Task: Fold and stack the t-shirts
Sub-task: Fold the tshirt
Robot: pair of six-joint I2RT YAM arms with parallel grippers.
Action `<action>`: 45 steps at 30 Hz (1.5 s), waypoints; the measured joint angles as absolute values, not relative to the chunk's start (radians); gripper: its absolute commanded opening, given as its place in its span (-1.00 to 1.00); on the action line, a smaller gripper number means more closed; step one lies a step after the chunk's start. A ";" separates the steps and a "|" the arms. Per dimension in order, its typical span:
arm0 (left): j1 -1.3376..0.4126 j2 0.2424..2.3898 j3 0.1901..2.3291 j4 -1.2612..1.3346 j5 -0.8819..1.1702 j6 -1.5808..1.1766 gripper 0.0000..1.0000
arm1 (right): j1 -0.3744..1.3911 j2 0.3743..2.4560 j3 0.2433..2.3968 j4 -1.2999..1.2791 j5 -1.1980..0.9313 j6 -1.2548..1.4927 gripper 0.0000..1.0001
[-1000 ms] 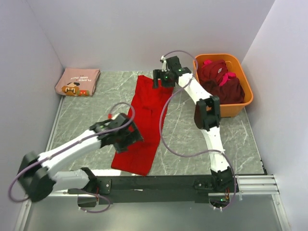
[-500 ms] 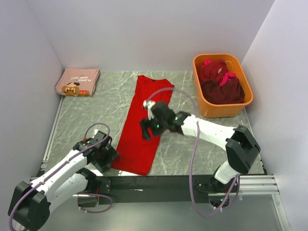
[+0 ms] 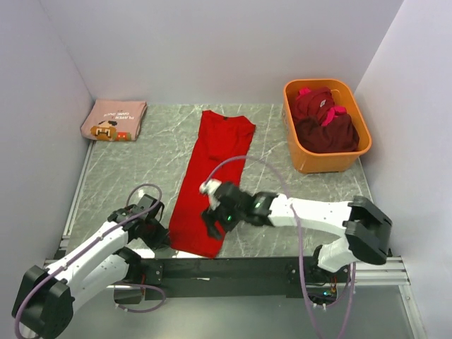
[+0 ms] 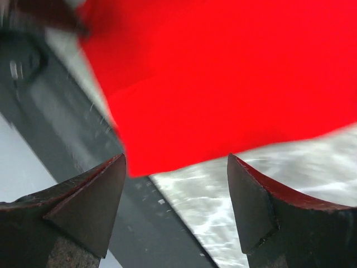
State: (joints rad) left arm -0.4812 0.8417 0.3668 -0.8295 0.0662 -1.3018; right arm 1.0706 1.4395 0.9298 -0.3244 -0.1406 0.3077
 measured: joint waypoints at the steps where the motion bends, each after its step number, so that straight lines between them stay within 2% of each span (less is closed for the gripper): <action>1: -0.481 0.853 0.373 -0.825 0.067 -1.302 -0.99 | 1.112 1.456 0.930 -0.324 -0.126 0.295 0.55; 7: -0.481 0.873 0.382 -0.815 0.067 -1.298 -0.99 | 1.277 1.612 0.971 -0.347 -0.067 0.255 0.38; 21: -0.481 0.835 0.382 -0.786 0.029 -1.303 -0.99 | 1.338 1.645 0.978 -0.363 -0.026 0.218 0.20; 23: -0.481 0.834 0.382 -0.781 0.029 -1.303 -0.99 | 1.342 1.647 0.978 -0.364 -0.026 0.212 0.03; 27: -0.481 0.833 0.382 -0.768 0.029 -1.303 -0.99 | 1.344 1.669 0.981 -0.364 -0.026 0.211 -0.09; 29: -0.481 0.833 0.382 -0.767 0.029 -1.303 -0.99 | 1.344 1.679 0.981 -0.366 -0.026 0.210 -0.27; 30: -0.481 0.833 0.382 -0.767 0.029 -1.303 -0.99 | 1.344 1.683 0.981 -0.366 -0.026 0.212 -0.45; 31: -0.481 0.831 0.382 -0.767 0.029 -1.303 -0.99 | 1.344 1.686 0.982 -0.367 -0.026 0.214 -0.81; 32: -0.481 0.828 0.382 -0.767 0.029 -1.303 -0.99 | 1.344 1.688 0.982 -0.367 -0.026 0.213 -0.94; 33: -0.481 0.822 0.382 -0.768 0.029 -1.303 -0.99 | 1.344 1.689 0.982 -0.368 -0.025 0.217 -1.00; 40: -0.481 0.768 0.387 -0.764 0.028 -1.300 -0.99 | 1.324 1.680 0.984 -0.381 0.020 0.254 -1.00; 45: -0.481 0.792 0.456 -0.726 0.014 -1.289 -0.99 | 1.238 1.631 1.001 -0.402 0.052 0.275 -1.00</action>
State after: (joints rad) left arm -0.4812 0.7921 0.4561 -0.7258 0.0139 -1.2888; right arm 1.2385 1.6314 1.0012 -0.4015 0.0521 0.2749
